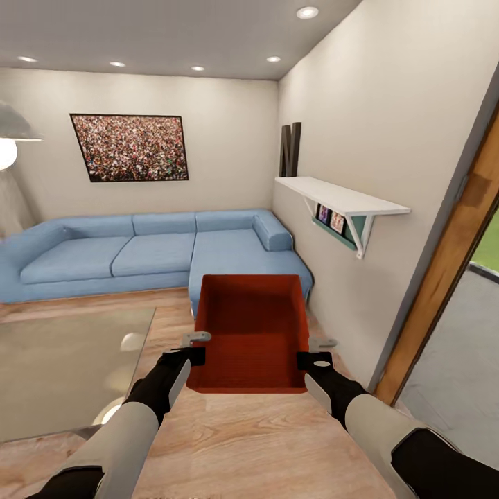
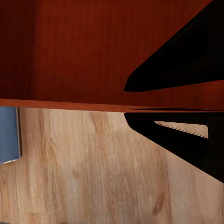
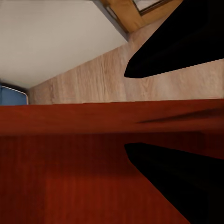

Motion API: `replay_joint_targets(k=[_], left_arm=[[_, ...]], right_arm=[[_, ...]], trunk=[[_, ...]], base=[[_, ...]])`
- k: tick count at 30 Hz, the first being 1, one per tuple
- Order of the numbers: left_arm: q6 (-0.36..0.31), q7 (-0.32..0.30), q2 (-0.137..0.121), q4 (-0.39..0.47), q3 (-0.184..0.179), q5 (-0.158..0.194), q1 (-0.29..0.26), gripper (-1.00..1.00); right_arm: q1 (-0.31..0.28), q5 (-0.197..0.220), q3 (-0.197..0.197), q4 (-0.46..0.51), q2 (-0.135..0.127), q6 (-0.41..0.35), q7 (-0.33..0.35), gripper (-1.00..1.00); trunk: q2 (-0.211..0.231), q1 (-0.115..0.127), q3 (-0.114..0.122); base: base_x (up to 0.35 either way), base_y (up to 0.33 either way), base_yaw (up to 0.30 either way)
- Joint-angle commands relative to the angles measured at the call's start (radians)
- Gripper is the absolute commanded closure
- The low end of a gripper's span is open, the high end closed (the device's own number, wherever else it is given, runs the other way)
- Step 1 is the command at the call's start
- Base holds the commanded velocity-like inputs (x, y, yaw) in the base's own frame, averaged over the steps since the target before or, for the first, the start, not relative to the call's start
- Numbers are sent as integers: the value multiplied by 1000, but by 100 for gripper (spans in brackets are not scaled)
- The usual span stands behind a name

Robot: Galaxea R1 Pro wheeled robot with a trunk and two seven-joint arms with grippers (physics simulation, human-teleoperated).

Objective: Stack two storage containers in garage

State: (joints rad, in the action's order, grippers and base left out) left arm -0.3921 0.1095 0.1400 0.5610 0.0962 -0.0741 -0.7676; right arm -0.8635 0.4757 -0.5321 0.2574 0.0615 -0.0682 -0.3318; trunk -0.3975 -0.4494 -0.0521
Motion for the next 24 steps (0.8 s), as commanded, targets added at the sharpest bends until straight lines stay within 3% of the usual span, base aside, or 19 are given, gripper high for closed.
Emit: replay_joint_targets(k=[1,24], left_arm=[[-7,4,3,10,10,-30,-1,100],[-6,4,3,8,10,-30,-2,100]], right_arm=[[0,14,-28,-3,0,-7,-10,100],[0,14,-27,-3,0,-5,-13,100]], trunk=[[-2,-1,-2],[-2,-1,-2]], base=[[0,0,300],[0,0,300]])
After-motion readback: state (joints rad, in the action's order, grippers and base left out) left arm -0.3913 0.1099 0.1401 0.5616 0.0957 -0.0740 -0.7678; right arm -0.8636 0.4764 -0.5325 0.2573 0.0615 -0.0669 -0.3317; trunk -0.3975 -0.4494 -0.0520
